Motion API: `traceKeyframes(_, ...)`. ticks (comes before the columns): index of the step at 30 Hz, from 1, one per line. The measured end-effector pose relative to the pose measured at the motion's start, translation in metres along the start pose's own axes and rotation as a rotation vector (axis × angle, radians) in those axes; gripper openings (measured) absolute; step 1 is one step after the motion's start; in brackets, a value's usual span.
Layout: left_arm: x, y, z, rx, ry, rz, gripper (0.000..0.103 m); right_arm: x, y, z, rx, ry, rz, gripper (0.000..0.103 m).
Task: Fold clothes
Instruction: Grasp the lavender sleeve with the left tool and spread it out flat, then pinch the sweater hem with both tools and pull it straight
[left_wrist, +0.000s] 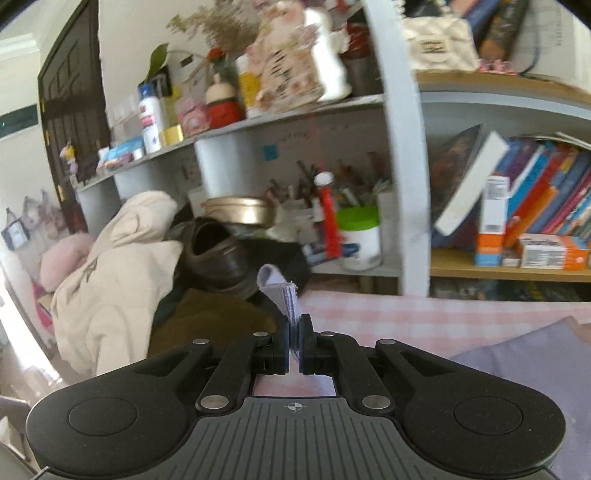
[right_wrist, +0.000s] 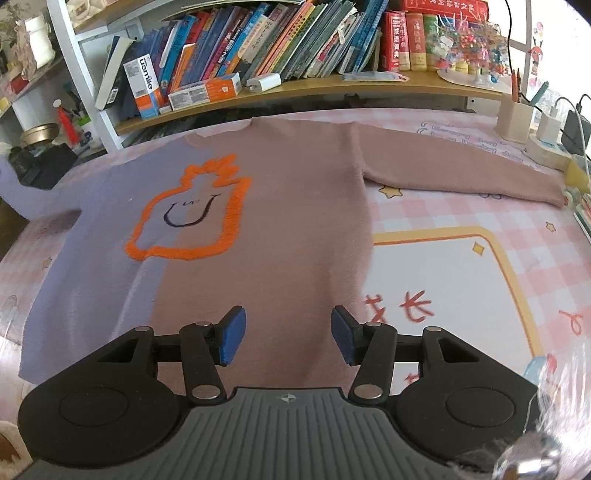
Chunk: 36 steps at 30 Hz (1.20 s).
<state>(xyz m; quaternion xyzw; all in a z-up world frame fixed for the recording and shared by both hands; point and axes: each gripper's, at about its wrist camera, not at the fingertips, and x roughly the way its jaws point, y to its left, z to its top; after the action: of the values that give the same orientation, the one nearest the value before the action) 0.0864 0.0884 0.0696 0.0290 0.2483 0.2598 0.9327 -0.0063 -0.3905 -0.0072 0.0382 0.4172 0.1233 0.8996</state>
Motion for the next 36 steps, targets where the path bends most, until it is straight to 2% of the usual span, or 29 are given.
traceKeyframes(2, 0.009, 0.013, -0.003, -0.005, 0.009, 0.009, 0.004, -0.001, 0.007, -0.002, 0.009, 0.001, -0.017, 0.049)
traceKeyframes(8, 0.029, 0.021, -0.019, -0.008, 0.060, -0.049, 0.005, -0.002, 0.025, -0.008, 0.033, 0.006, -0.057, 0.049)
traceKeyframes(12, 0.031, 0.025, -0.029, 0.001, 0.085, -0.080, 0.011, -0.004, 0.033, -0.011, 0.044, 0.011, -0.082, 0.050)
traceKeyframes(13, 0.029, 0.026, -0.031, 0.006, 0.083, -0.086, 0.014, -0.005, 0.034, -0.012, 0.046, 0.011, -0.090, 0.051)
traceKeyframes(15, 0.021, 0.033, -0.034, 0.004, 0.069, -0.093, 0.027, -0.006, 0.035, -0.013, 0.055, 0.011, -0.104, 0.051)
traceKeyframes(17, 0.008, 0.041, -0.038, -0.018, 0.052, -0.099, 0.043, -0.008, 0.033, -0.015, 0.066, 0.007, -0.123, 0.051)
traceKeyframes(19, -0.010, 0.047, -0.046, -0.059, 0.048, -0.128, 0.047, -0.009, 0.028, -0.016, 0.083, 0.003, -0.146, 0.052)
traceKeyframes(23, -0.044, 0.039, -0.076, -0.134, 0.139, -0.315, 0.048, -0.006, 0.020, -0.018, 0.109, 0.018, -0.175, 0.052)
traceKeyframes(27, -0.069, 0.009, -0.110, -0.188, 0.300, -0.534, 0.048, -0.001, 0.017, -0.019, 0.122, 0.030, -0.182, 0.052)
traceKeyframes(29, -0.073, -0.006, -0.123, -0.225, 0.380, -0.607, 0.048, 0.001, 0.015, -0.019, 0.136, 0.034, -0.187, 0.052)
traceKeyframes(31, -0.075, -0.019, -0.130, -0.214, 0.435, -0.655, 0.048, 0.001, 0.013, -0.020, 0.145, 0.037, -0.189, 0.052)
traceKeyframes(33, -0.076, -0.029, -0.133, -0.175, 0.453, -0.677, 0.048, 0.001, 0.013, -0.021, 0.150, 0.039, -0.191, 0.052)
traceKeyframes(36, -0.073, -0.034, -0.134, -0.172, 0.476, -0.694, 0.048, 0.001, 0.011, -0.022, 0.161, 0.043, -0.194, 0.051)
